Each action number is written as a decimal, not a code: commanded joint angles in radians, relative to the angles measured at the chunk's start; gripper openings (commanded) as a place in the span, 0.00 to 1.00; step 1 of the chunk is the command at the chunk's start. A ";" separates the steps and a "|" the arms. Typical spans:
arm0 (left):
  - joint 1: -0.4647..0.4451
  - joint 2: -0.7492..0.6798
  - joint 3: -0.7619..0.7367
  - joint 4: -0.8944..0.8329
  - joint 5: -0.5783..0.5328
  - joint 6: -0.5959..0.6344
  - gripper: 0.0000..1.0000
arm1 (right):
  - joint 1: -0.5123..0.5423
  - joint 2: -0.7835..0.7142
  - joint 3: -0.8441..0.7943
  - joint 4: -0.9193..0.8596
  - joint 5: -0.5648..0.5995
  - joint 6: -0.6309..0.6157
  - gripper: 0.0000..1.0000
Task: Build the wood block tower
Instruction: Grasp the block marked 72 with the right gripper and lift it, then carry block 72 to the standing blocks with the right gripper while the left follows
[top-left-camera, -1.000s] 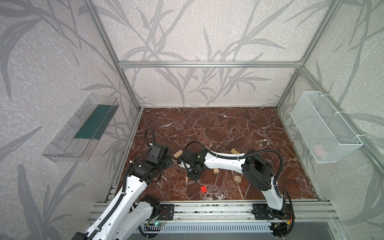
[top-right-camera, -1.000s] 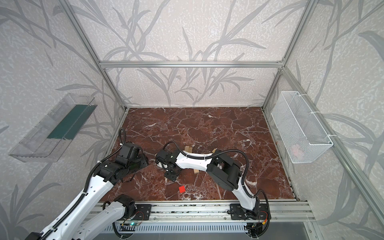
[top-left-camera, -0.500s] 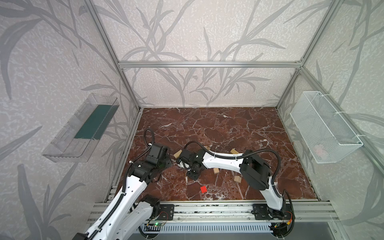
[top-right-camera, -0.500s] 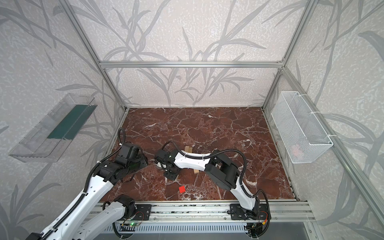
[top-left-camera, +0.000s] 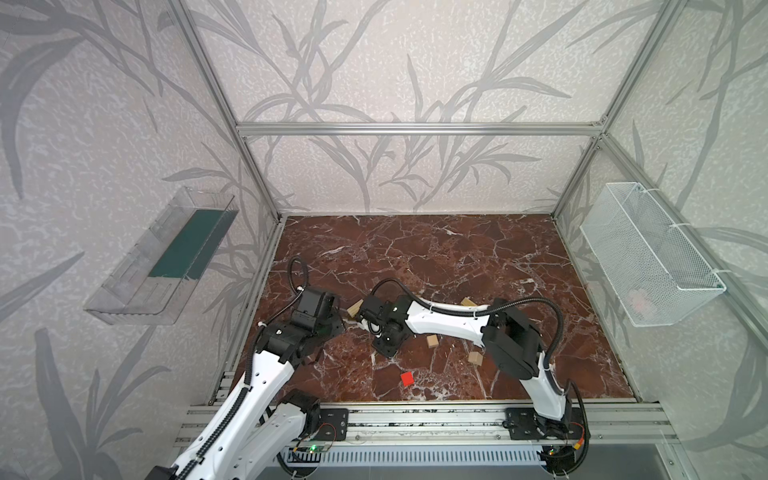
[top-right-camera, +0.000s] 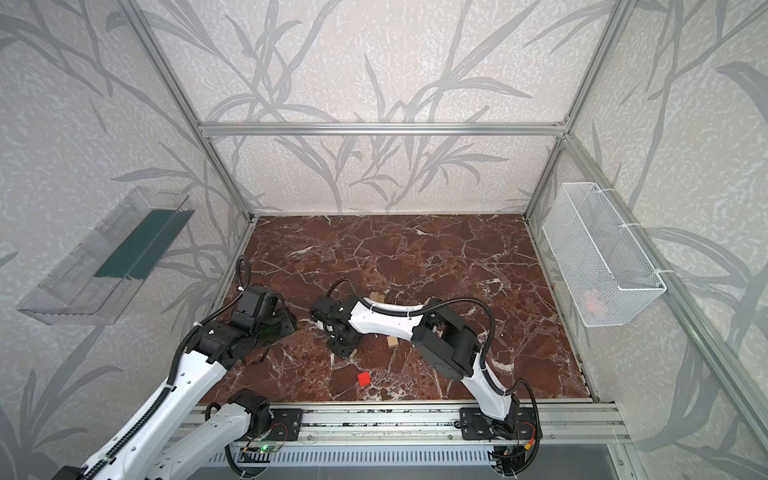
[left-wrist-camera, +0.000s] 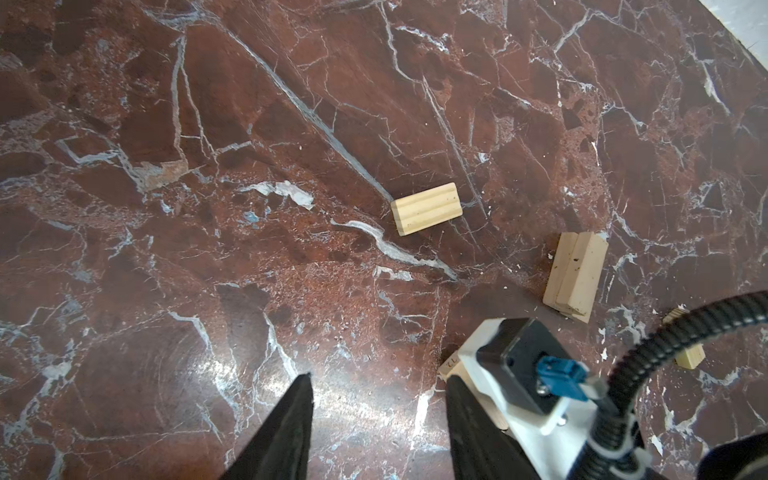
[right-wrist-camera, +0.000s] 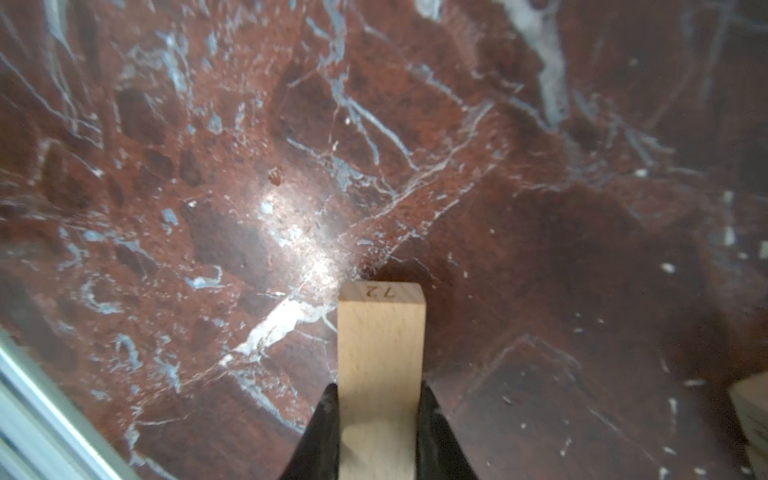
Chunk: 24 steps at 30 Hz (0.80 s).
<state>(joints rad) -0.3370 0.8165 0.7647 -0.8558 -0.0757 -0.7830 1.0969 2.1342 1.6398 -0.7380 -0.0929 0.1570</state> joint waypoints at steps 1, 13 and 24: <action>0.009 -0.004 0.050 -0.016 0.026 0.021 0.51 | -0.044 -0.129 -0.025 -0.017 -0.031 0.124 0.16; 0.010 0.116 0.114 0.104 0.190 0.091 0.51 | -0.240 -0.340 -0.213 0.035 0.017 0.398 0.13; 0.007 0.294 0.090 0.368 0.395 0.087 0.51 | -0.314 -0.283 -0.222 0.093 0.144 0.539 0.10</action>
<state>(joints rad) -0.3325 1.0832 0.8520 -0.5926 0.2516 -0.6998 0.7876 1.8194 1.4052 -0.6697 -0.0116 0.6376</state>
